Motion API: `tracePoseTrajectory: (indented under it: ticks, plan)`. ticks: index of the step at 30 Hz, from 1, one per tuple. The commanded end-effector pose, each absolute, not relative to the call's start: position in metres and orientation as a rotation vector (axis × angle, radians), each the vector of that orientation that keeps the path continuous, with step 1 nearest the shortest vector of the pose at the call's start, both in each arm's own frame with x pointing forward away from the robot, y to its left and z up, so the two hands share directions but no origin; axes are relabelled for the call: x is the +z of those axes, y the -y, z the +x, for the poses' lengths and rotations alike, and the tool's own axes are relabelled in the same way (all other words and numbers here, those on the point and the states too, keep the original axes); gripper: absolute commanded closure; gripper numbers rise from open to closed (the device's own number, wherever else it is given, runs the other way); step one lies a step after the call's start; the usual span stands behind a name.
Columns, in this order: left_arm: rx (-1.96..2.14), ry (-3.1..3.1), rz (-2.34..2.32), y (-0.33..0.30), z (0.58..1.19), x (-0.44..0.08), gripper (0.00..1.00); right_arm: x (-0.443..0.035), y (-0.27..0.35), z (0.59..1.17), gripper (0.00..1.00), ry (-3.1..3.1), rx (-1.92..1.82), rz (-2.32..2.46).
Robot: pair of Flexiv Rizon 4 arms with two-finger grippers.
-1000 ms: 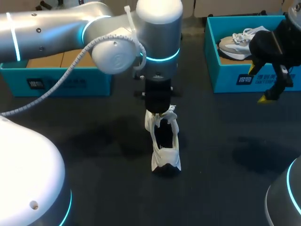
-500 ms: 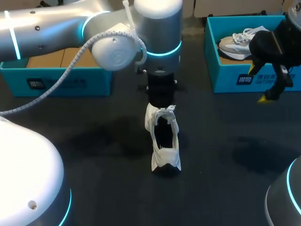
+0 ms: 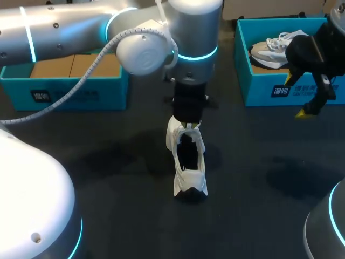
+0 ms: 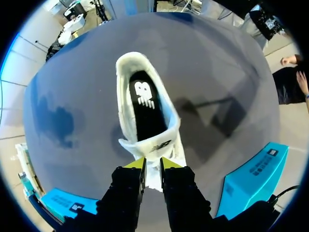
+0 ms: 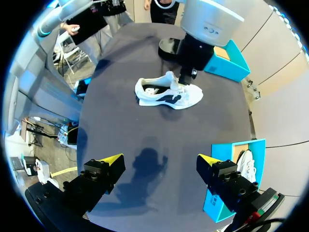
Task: Take the shoe out of the shoebox, open the shoe tongue, remove and reinsert the insole, then place the shoe into the shoebox
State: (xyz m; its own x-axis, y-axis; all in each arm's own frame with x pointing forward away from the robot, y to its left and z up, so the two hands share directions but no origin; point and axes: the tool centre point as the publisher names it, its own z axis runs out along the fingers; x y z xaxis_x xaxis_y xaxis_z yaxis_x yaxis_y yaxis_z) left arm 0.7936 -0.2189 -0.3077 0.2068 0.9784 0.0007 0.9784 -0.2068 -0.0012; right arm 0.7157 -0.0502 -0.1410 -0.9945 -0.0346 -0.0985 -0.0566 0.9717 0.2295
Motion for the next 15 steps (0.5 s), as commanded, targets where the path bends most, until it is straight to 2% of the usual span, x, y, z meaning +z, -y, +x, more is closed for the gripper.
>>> tracePoseTrajectory:
  ticks: [1,15]
  plan:
    - [0.02,1.948,-2.443,0.212,0.793,-0.31,0.8,-0.141,0.049,0.718,0.0,-3.031,0.352,-0.069]
    - [0.057,1.954,-2.448,0.215,0.783,-0.315,0.77,-0.141,0.049,0.718,0.0,-3.031,0.352,-0.069]
